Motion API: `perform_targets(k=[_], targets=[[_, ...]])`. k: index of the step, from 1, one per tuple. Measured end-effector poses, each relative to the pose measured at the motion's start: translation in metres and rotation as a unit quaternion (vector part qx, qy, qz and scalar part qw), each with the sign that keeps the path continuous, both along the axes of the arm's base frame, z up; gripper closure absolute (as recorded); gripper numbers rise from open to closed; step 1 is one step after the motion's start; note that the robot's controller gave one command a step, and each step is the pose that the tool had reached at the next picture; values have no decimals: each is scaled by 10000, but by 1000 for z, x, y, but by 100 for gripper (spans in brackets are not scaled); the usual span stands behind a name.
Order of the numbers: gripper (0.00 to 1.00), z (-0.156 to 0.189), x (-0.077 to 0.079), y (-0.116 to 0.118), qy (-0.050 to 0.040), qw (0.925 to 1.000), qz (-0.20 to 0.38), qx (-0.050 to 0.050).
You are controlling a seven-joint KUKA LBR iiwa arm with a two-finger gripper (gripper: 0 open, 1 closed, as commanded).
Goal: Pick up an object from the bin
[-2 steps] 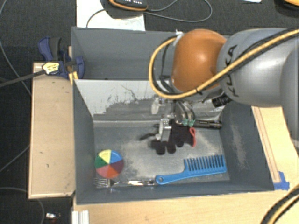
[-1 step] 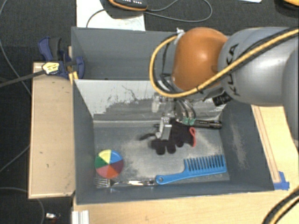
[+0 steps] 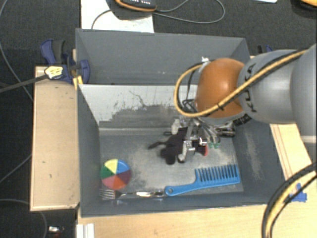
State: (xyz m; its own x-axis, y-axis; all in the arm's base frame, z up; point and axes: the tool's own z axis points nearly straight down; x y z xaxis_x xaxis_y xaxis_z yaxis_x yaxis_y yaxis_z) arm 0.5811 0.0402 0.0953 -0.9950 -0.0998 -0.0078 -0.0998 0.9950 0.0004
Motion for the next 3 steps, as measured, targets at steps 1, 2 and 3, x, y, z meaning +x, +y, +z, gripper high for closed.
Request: perform_targets(k=[1,2,3], targets=[[0,11,0,-22,-20,9997,256,10],[0,-15,0,-15,13,10000,95,5],[0,-24,6,-39,-45,9997,-222,12]])
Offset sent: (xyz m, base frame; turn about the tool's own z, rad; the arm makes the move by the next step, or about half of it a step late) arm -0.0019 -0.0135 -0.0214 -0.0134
